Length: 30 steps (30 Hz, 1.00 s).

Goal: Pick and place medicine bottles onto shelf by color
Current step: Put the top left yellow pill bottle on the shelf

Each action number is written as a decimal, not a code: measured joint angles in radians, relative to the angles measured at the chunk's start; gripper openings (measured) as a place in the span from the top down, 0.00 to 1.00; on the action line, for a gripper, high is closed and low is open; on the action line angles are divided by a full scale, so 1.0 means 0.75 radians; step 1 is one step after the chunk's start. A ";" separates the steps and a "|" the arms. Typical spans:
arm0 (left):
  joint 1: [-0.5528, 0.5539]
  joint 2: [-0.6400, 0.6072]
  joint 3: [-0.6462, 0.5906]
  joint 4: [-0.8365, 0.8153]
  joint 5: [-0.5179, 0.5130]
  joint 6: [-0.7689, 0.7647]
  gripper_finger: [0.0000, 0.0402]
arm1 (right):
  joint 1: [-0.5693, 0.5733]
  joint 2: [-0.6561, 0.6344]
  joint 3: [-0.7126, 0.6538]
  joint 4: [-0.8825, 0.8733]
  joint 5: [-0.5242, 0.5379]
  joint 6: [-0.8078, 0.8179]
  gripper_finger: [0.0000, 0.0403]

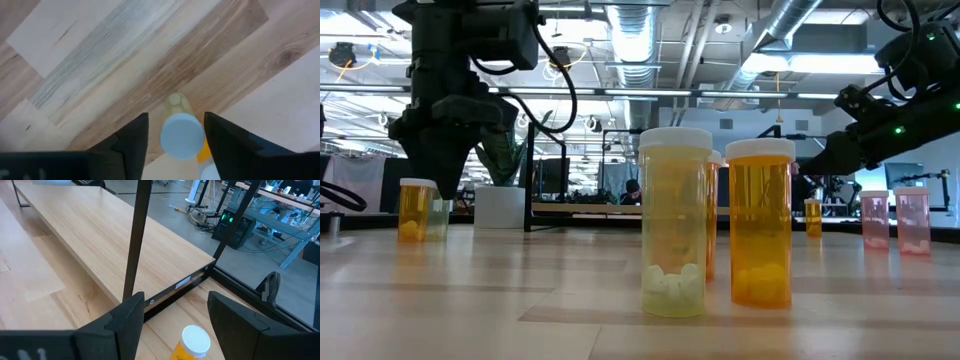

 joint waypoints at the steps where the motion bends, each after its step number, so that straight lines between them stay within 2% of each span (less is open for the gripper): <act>1: 0.000 0.000 0.000 0.000 0.007 0.000 0.59 | 0.000 0.000 0.000 0.000 0.000 0.000 0.39; 15: 0.004 -0.001 0.001 -0.001 0.033 0.026 0.73 | 0.000 0.000 0.000 0.000 0.000 0.000 0.39; 22: 0.054 -0.001 0.032 -0.002 0.032 0.113 0.73 | 0.001 0.000 0.000 0.000 0.000 0.000 0.39; 30: 0.167 -0.001 0.205 -0.003 -0.005 0.302 0.73 | 0.001 0.000 0.000 0.000 0.000 0.000 0.39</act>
